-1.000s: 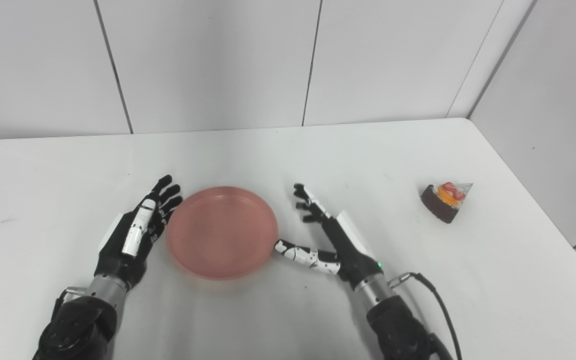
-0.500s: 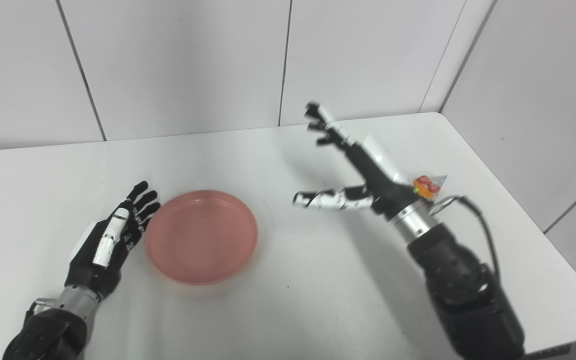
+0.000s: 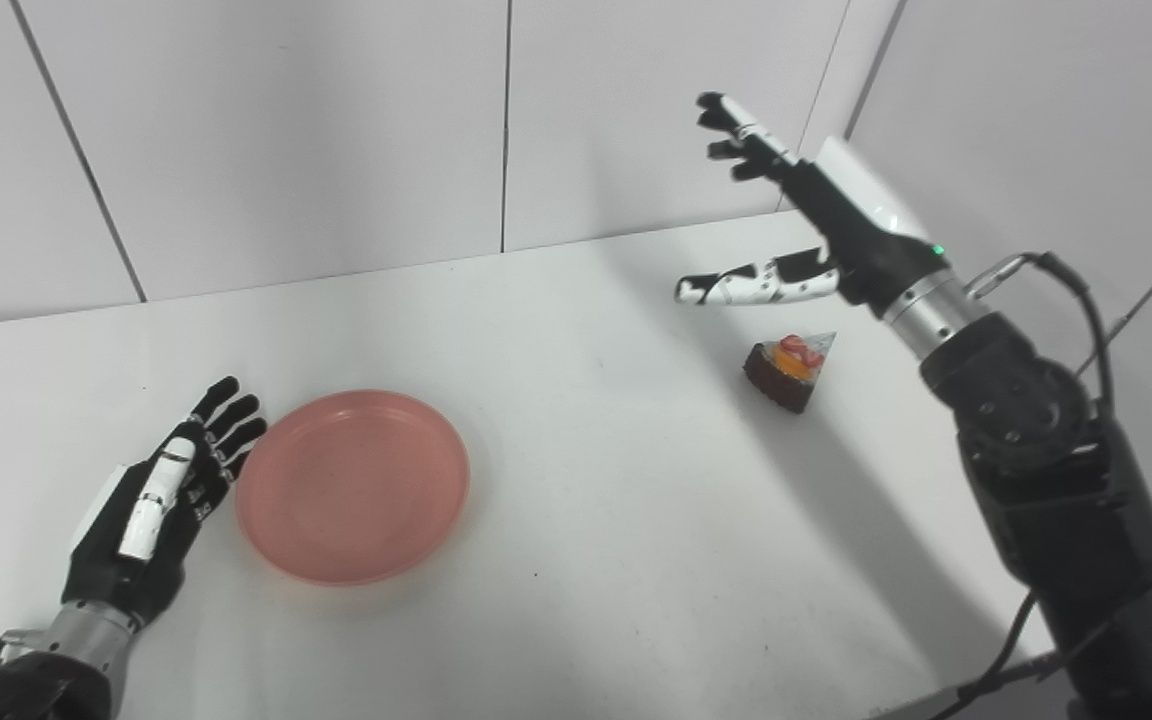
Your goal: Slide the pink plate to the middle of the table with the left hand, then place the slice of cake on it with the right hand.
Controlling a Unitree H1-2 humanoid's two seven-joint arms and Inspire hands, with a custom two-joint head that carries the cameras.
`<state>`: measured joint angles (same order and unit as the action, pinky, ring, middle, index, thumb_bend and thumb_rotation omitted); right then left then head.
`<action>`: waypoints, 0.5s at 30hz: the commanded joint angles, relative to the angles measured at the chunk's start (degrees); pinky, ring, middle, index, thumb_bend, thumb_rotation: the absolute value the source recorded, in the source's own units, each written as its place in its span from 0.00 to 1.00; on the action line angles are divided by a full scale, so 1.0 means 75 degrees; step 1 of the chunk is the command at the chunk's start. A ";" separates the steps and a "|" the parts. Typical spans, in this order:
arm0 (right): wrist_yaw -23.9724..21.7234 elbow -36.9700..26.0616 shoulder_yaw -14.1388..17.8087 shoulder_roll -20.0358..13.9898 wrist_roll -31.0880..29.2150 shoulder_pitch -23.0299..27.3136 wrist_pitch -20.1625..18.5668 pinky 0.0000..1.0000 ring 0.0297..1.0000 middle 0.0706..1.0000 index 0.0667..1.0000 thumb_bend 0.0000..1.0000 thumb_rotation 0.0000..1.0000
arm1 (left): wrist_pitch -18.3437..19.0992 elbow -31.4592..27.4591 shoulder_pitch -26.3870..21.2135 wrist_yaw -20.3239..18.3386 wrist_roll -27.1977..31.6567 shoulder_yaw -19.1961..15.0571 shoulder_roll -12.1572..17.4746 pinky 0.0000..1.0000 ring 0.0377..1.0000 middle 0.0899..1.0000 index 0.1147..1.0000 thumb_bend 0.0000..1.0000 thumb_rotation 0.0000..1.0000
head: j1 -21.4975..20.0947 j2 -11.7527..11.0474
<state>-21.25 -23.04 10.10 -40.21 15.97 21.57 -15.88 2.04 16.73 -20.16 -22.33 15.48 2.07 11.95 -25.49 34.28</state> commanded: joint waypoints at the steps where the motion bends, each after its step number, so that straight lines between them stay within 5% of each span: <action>1: 0.0030 0.0019 0.0270 -0.0398 -0.0113 0.0067 -0.0042 0.79 0.88 0.95 0.97 1.00 0.42 | 0.0483 0.0619 0.0470 0.0001 -0.0119 0.0030 0.0104 0.87 0.91 0.92 0.90 0.43 0.91 | -0.0004 -0.0002; 9: -0.0002 0.0609 0.0446 -0.1182 0.0141 -0.0038 -0.0254 0.90 0.93 0.93 0.93 1.00 0.41 | 0.0530 0.0628 0.0473 -0.0008 -0.0066 -0.0017 0.0133 0.87 0.90 0.92 0.90 0.44 0.91 | -0.0022 0.0017; 15: -0.0568 0.1062 0.0011 -0.1540 0.0076 0.0228 -0.0889 0.90 0.94 0.93 0.93 1.00 0.37 | 0.0516 0.0649 0.0483 -0.0013 -0.0029 -0.0017 0.0167 0.86 0.90 0.91 0.90 0.44 0.89 | -0.0008 -0.0003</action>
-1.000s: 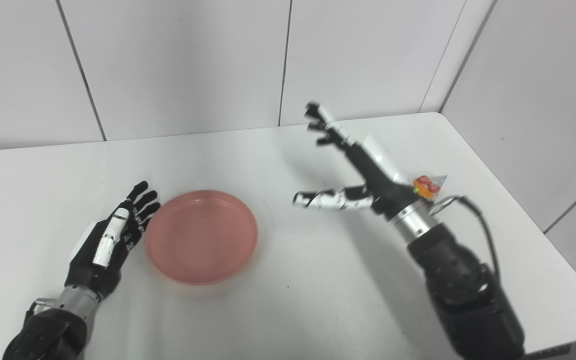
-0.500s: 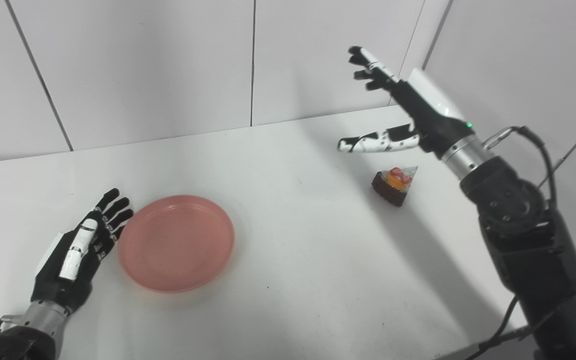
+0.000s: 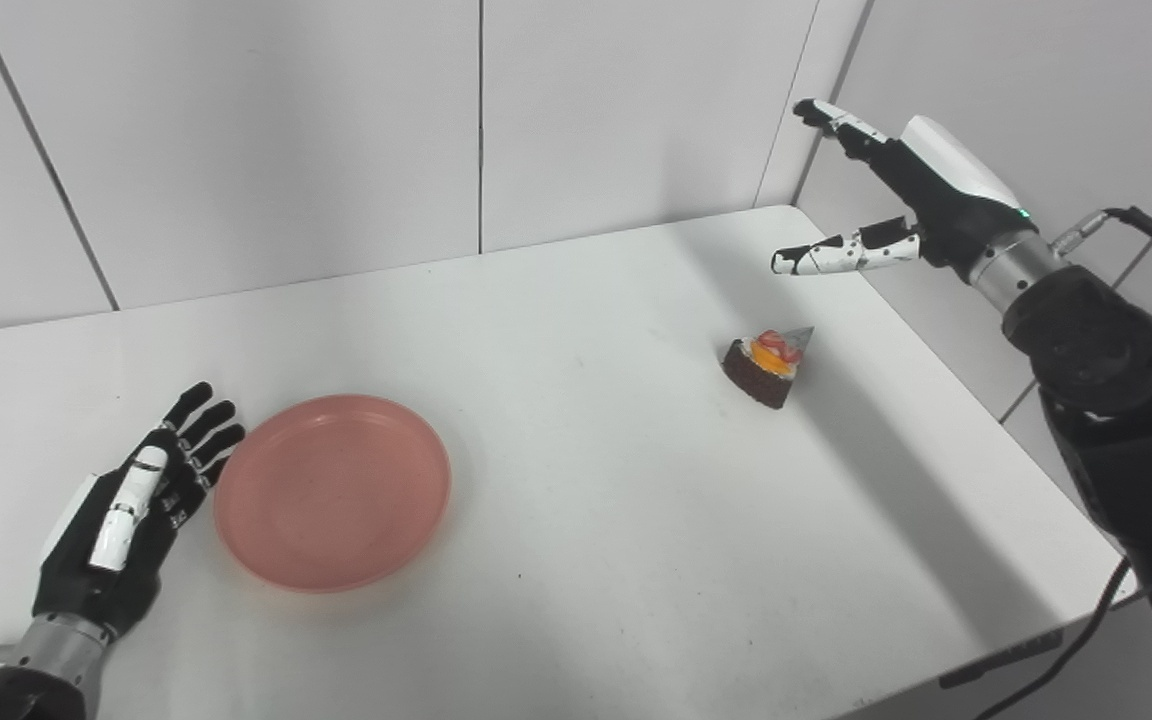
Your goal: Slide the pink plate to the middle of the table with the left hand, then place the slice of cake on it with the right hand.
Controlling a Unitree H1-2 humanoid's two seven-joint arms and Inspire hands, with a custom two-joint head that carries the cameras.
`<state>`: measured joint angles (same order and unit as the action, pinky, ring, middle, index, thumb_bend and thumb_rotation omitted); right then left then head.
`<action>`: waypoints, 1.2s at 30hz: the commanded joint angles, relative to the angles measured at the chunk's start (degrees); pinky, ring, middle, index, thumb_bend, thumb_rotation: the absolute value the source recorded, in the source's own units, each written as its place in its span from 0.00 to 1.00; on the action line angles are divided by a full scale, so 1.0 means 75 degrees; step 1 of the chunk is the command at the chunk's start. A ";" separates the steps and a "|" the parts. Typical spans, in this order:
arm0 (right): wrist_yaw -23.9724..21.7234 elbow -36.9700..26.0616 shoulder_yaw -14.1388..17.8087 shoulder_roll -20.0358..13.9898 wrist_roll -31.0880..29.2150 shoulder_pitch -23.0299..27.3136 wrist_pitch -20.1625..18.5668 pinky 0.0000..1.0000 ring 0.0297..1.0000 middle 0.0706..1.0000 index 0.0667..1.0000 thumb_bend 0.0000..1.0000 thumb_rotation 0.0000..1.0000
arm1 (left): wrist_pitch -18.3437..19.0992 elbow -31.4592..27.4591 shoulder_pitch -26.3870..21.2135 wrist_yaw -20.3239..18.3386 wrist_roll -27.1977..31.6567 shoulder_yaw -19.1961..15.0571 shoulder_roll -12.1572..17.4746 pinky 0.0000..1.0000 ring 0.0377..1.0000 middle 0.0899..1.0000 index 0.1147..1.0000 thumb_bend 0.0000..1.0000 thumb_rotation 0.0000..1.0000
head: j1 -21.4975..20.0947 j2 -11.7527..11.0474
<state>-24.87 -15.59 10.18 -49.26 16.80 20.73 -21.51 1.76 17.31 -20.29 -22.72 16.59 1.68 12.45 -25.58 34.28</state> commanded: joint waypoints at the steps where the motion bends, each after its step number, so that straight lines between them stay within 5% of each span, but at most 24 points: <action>1: -0.0113 0.0198 -0.0087 -0.0350 -0.0017 0.0379 -0.0129 0.88 0.93 0.92 0.93 1.00 0.34 | 0.0545 0.0563 0.0508 0.0036 -0.0188 0.0044 0.0112 0.86 0.90 0.91 0.90 0.44 0.90 | 0.0015 0.0003; 6: -0.0351 0.0743 -0.0618 -0.0566 0.0265 0.0634 -0.0251 0.90 0.95 0.94 0.92 1.00 0.31 | 0.0607 0.0489 0.0552 0.0055 -0.0159 0.0036 0.0136 0.87 0.90 0.92 0.90 0.45 0.89 | 0.0007 0.0012; 16: -0.0476 0.1853 -0.1478 -0.0612 0.0538 0.1049 0.0998 0.89 0.95 0.96 0.95 1.00 0.25 | 0.0581 0.0531 0.0612 0.0068 -0.0180 0.0007 0.0162 0.86 0.90 0.92 0.90 0.44 0.89 | 0.0016 -0.0121; 18: -0.0498 0.1971 -0.1702 -0.0573 0.0714 0.1153 0.1026 0.79 0.89 0.95 0.95 1.00 0.27 | 0.0572 0.0534 0.0623 0.0062 -0.0160 -0.0006 0.0162 0.86 0.89 0.91 0.89 0.44 0.87 | 0.0028 -0.0102; 20: -0.0529 0.2003 -0.1927 -0.0585 0.0940 0.1255 0.1053 0.56 0.70 0.96 0.95 1.00 0.27 | 0.0558 0.0537 0.0629 0.0051 -0.0154 -0.0010 0.0166 0.86 0.89 0.91 0.90 0.44 0.86 | 0.0030 -0.0085; 21: -0.0545 0.2002 -0.2032 -0.0607 0.1063 0.1295 0.1087 0.56 0.70 0.96 0.94 1.00 0.30 | 0.0556 0.0537 0.0630 0.0049 -0.0157 -0.0010 0.0167 0.86 0.89 0.91 0.89 0.44 0.87 | 0.0030 -0.0085; 24: -0.0608 0.2087 -0.2266 -0.0664 0.1302 0.1390 0.1230 0.86 0.92 0.96 0.94 1.00 0.31 | 0.0589 0.0468 0.0649 0.0061 -0.0178 0.0001 0.0177 0.86 0.89 0.91 0.89 0.44 0.88 | 0.0034 -0.0059; 36: -0.0989 0.2033 -0.2468 -0.0542 0.1621 0.1380 0.1107 0.83 0.93 0.97 0.95 1.00 0.30 | 0.0585 0.0369 0.0696 0.0056 -0.0206 0.0011 0.0233 0.87 0.90 0.91 0.89 0.44 0.88 | 0.0051 0.0038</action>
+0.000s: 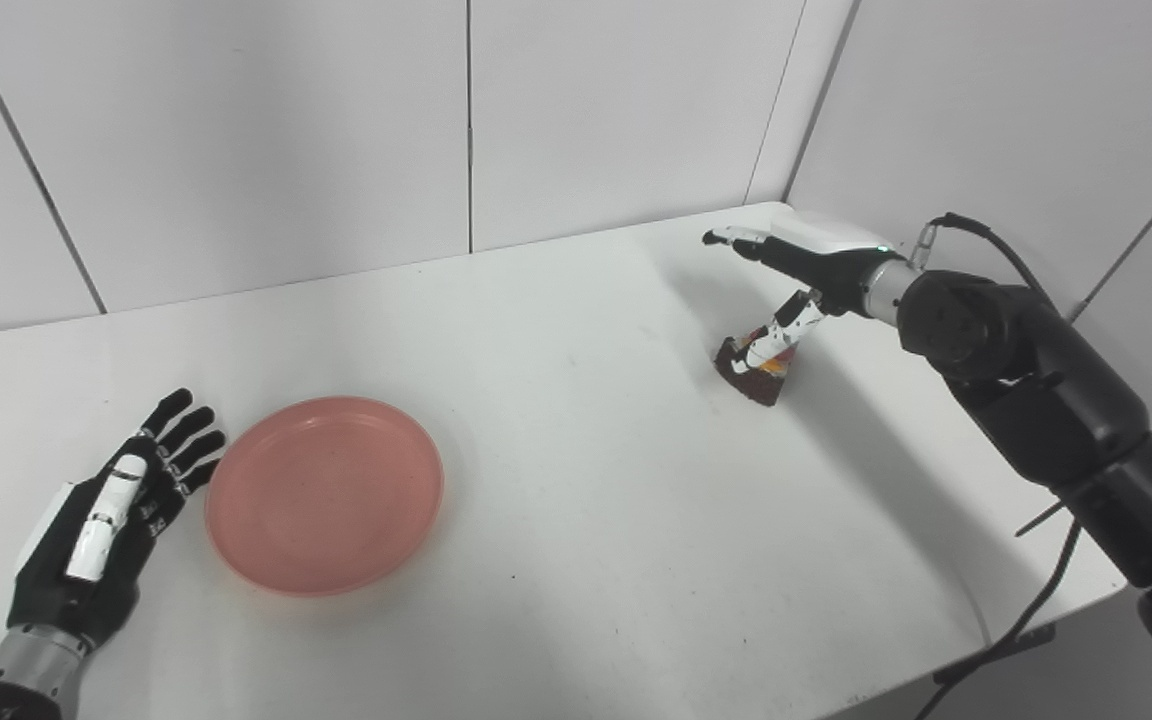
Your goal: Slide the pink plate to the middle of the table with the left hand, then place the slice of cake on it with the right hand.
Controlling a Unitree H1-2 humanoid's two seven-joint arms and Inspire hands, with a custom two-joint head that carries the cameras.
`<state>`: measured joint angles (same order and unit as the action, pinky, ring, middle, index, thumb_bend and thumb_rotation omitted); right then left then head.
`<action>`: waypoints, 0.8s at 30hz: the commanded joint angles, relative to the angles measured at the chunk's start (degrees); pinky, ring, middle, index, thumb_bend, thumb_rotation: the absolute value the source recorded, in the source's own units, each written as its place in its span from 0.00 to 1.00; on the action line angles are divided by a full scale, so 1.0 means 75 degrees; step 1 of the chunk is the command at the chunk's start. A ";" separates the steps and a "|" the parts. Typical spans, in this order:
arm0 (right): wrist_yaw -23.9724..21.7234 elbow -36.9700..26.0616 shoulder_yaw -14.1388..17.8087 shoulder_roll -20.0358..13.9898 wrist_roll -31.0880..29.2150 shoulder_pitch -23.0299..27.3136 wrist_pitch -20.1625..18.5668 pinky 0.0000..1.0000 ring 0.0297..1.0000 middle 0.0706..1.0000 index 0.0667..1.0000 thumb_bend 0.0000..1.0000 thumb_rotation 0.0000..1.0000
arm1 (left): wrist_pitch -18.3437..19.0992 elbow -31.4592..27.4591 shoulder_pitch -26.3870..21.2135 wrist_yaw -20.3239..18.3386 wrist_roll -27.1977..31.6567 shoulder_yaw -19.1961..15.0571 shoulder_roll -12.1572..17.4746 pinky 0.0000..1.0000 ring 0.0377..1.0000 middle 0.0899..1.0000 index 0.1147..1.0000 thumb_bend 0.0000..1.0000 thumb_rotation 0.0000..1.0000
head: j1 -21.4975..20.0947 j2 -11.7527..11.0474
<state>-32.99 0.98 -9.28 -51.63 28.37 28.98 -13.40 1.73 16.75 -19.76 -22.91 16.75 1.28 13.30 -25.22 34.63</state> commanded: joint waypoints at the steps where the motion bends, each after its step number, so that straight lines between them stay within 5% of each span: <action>1: 0.0104 -0.0154 0.0127 -0.0206 0.0103 0.0271 0.0060 0.82 0.93 0.97 0.95 1.00 0.31 | 0.0591 0.0430 0.0630 0.0085 -0.0231 0.0063 0.0126 0.87 0.89 0.91 0.89 0.45 0.88 | 0.0019 0.0038; 24: -0.0108 -0.0109 -0.0105 -0.0231 0.0936 0.0136 0.0045 0.78 0.93 0.98 0.94 1.00 0.33 | 0.0667 0.0182 0.0724 0.0063 -0.0200 0.0068 0.0195 0.86 0.89 0.91 0.90 0.45 0.88 | 0.0020 0.0187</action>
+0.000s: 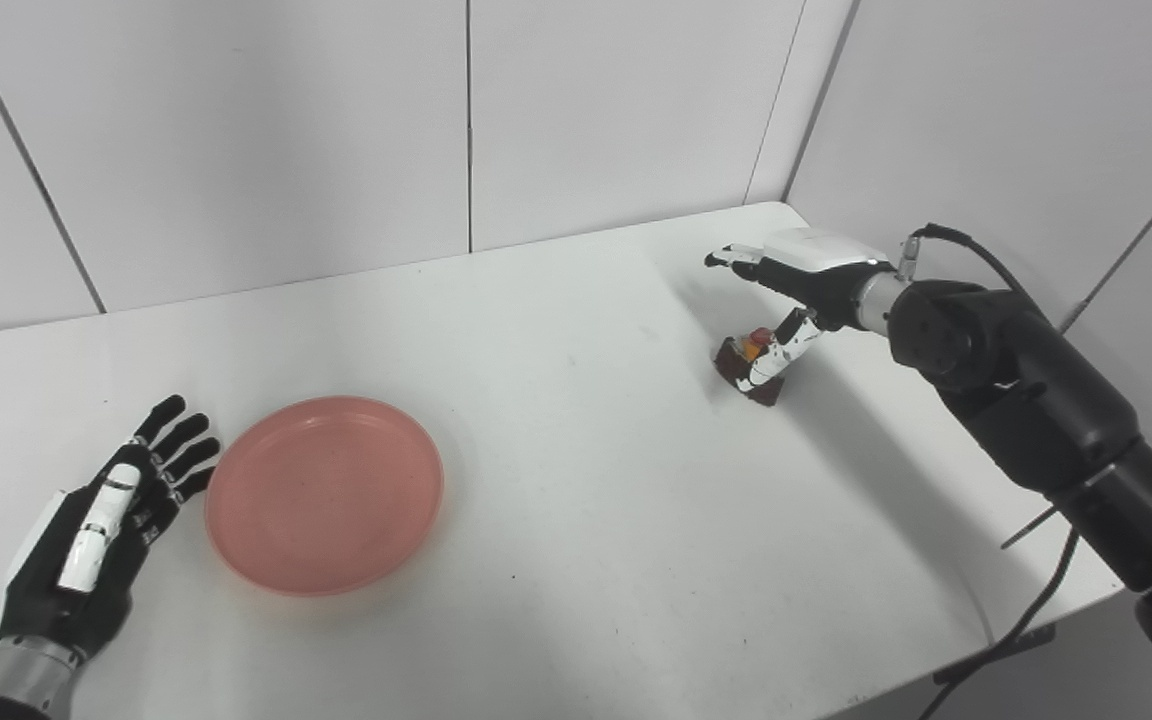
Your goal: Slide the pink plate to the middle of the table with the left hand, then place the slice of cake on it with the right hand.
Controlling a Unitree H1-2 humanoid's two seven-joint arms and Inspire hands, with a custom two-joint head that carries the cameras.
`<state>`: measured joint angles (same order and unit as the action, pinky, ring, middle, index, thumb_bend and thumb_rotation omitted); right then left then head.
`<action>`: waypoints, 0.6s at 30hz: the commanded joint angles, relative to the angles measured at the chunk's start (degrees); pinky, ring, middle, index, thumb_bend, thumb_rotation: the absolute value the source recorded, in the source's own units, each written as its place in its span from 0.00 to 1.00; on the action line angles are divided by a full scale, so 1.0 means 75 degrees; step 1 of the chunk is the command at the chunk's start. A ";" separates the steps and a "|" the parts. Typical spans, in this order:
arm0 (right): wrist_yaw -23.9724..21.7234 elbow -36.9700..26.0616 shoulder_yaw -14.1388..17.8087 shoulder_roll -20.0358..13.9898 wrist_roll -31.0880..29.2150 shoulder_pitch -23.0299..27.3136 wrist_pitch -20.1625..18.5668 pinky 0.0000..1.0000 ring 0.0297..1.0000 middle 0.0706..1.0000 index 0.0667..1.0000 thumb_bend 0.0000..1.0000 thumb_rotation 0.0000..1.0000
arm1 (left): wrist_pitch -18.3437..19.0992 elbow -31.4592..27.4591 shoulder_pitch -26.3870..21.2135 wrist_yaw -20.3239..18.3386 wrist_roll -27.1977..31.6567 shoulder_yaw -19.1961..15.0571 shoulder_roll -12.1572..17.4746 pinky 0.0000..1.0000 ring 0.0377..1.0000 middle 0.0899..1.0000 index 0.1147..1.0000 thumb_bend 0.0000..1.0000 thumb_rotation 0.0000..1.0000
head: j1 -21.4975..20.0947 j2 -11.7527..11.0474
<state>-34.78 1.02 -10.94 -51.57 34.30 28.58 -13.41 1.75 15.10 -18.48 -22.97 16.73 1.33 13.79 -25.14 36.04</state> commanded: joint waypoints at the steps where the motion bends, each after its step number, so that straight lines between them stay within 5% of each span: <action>1: 0.0120 -0.0103 0.0105 -0.0242 0.0175 0.0184 0.0036 0.78 0.93 0.98 0.94 1.00 0.32 | 0.0673 0.0380 0.0561 0.0065 -0.0195 0.0063 0.0138 0.86 0.89 0.92 0.90 0.46 0.88 | 0.0026 0.0020; 9: 0.0180 -0.0033 0.0129 -0.0237 0.0277 0.0078 0.0109 0.72 0.88 0.98 0.93 1.00 0.29 | 0.0713 0.0290 0.0597 0.0056 -0.0167 0.0058 0.0165 0.86 0.89 0.92 0.90 0.46 0.88 | 0.0027 0.0070; 18: 0.0129 0.0074 0.0066 -0.0196 0.0404 0.0039 0.0125 0.81 0.93 0.96 0.92 1.00 0.27 | 0.0749 0.0189 0.0629 0.0080 -0.0179 0.0096 0.0195 0.86 0.90 0.92 0.91 0.46 0.88 | 0.0044 0.0113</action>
<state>-34.75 1.80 -11.21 -51.56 36.99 27.30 -13.28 2.03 14.19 -17.83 -22.97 16.92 1.54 14.48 -24.87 36.91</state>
